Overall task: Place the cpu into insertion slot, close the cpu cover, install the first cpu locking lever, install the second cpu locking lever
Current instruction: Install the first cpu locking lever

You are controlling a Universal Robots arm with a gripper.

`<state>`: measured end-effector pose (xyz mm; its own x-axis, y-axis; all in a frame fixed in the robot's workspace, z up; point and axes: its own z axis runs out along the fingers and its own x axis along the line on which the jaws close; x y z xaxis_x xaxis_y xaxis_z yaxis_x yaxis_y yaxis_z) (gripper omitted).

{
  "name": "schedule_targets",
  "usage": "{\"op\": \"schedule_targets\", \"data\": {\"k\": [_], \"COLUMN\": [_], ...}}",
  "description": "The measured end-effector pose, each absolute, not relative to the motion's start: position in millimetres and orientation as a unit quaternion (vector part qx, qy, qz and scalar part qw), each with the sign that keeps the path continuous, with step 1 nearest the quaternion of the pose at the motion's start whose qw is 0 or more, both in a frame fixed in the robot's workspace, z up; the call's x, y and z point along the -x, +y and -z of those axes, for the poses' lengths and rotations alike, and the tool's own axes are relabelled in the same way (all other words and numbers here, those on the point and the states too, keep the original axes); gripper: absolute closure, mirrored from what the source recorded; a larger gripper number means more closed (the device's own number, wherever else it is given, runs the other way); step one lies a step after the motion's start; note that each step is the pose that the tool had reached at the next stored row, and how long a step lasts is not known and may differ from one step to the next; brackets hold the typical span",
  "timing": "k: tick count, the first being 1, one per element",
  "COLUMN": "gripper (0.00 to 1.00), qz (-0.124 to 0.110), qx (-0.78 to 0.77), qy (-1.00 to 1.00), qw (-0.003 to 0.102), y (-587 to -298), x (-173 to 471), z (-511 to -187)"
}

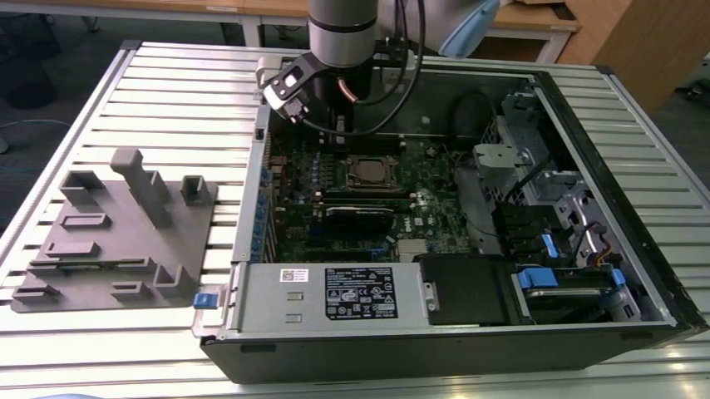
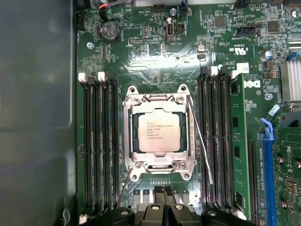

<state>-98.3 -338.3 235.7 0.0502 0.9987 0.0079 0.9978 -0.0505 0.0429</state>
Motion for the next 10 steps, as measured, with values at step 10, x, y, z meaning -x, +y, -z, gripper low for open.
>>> {"op": "schedule_targets", "data": {"k": [10], "gripper": [0.89], "qz": [-0.018], "qx": [-0.725], "qy": [0.689], "qw": [0.013], "y": [-338.2], "x": [98.3], "z": [-245.6]}}
